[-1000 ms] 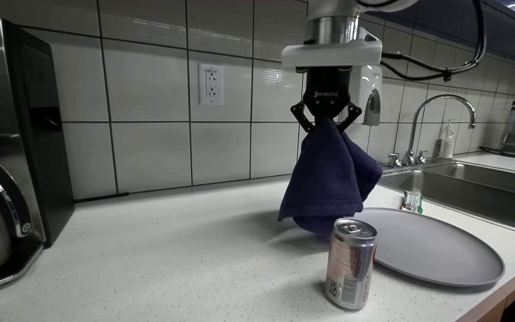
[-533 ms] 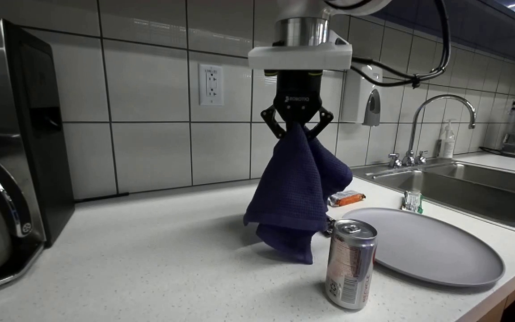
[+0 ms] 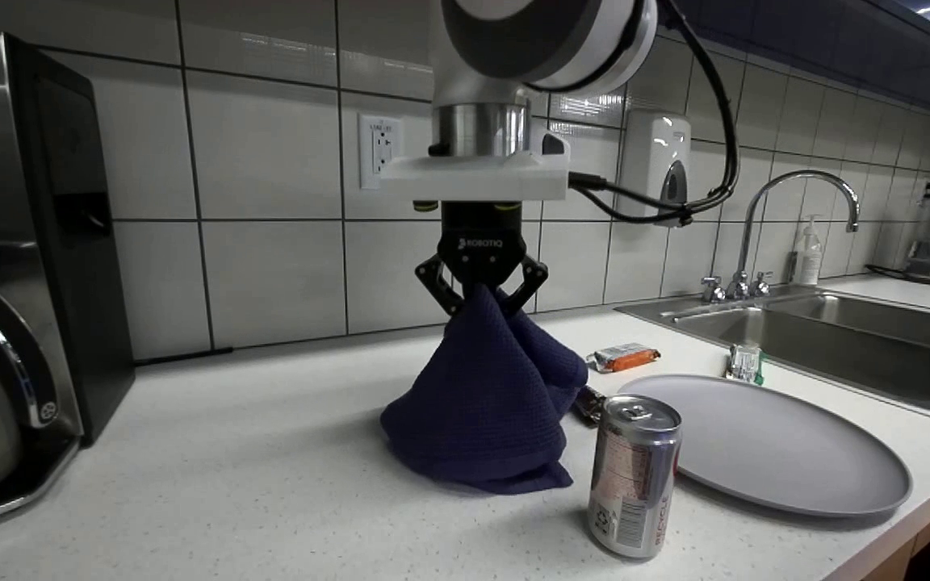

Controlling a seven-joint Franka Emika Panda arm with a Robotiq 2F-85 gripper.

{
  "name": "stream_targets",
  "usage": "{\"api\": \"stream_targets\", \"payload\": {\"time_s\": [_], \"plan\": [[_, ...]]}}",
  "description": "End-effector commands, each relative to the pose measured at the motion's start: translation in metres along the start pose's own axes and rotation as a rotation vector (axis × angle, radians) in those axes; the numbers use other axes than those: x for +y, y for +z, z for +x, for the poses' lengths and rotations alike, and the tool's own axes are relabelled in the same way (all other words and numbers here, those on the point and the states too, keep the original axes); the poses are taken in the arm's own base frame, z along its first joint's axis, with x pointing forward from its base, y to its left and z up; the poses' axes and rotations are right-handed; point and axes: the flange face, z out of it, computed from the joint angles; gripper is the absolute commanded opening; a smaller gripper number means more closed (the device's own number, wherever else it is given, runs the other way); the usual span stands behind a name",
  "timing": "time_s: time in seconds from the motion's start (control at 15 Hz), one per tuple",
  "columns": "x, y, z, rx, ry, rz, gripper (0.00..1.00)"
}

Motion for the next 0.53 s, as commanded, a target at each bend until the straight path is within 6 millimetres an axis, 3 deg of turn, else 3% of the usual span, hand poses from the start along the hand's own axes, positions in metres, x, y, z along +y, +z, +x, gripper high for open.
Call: {"api": "stream_targets", "payload": {"time_s": [0.0, 0.4, 0.47], "plan": [[-0.020, 0.014, 0.002, -0.019, -0.013, -0.002, 0.01], [-0.029, 0.035, -0.003, -0.048, -0.028, -0.026, 0.01], [-0.031, 0.029, -0.006, -0.049, -0.029, -0.028, 0.01]]}}
